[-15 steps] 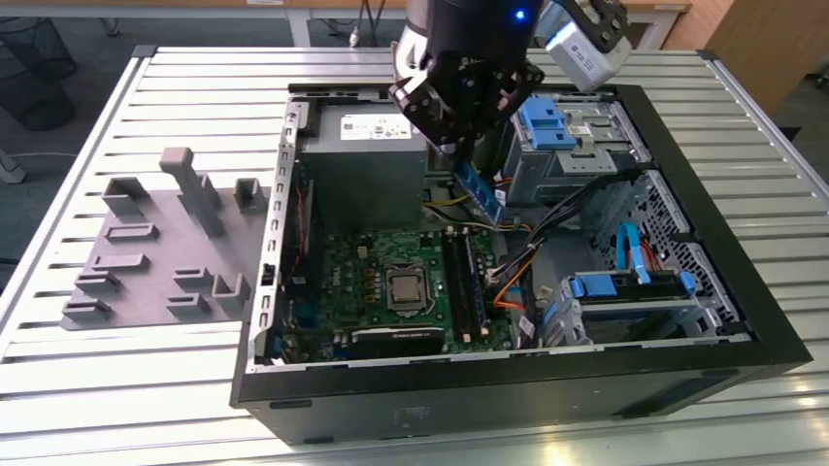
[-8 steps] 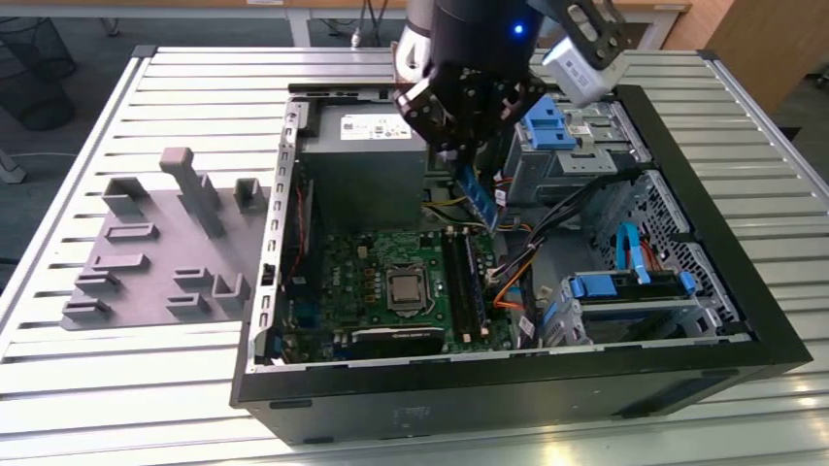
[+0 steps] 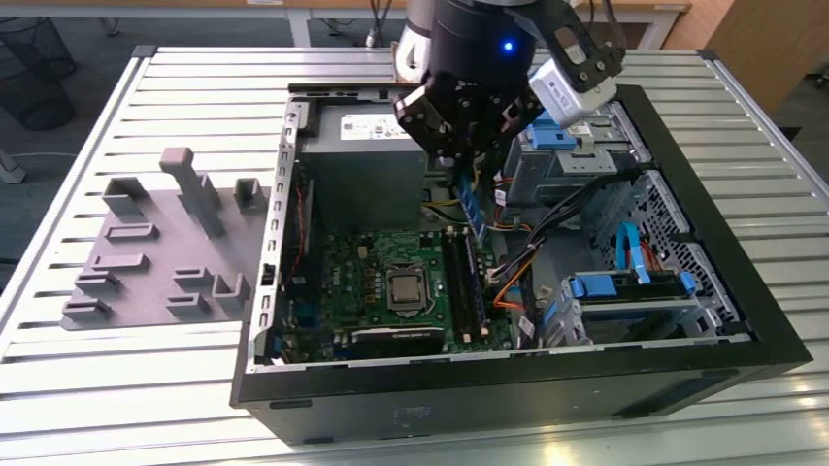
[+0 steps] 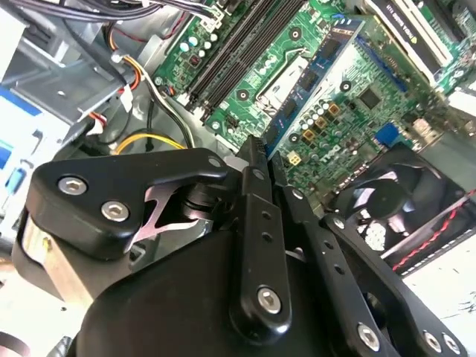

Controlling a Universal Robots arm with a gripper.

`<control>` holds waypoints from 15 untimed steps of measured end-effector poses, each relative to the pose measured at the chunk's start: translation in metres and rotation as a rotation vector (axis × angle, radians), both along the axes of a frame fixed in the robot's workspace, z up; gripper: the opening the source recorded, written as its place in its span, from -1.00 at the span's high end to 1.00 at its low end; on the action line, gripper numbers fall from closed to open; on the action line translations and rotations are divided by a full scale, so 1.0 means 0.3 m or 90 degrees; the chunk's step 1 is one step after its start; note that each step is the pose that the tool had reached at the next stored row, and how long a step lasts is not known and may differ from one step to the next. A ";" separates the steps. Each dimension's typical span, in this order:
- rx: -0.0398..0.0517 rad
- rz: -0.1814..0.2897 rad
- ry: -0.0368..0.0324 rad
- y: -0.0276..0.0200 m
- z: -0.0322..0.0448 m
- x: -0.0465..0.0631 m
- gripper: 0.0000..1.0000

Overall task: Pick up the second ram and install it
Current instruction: 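Insert the second ram into the second slot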

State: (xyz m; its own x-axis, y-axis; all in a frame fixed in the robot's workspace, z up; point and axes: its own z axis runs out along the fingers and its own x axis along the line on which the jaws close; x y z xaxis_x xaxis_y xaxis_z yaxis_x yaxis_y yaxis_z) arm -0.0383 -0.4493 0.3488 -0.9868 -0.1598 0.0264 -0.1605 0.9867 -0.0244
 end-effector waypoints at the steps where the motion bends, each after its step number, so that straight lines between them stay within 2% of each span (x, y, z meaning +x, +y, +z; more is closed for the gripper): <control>1: 0.0000 -0.006 0.0000 0.000 -0.005 0.002 0.72; 7: -0.0001 -0.024 0.0000 0.000 -0.030 0.028 0.72; 12: 0.0000 -0.059 0.0000 0.000 -0.051 0.032 0.72; 15: 0.0000 -0.066 0.0000 0.000 -0.070 0.033 0.72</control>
State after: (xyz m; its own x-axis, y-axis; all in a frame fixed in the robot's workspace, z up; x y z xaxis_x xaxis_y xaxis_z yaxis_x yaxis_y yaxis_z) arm -0.0286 -0.4492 0.3279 -0.9980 -0.0572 0.0264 -0.0578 0.9980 -0.0244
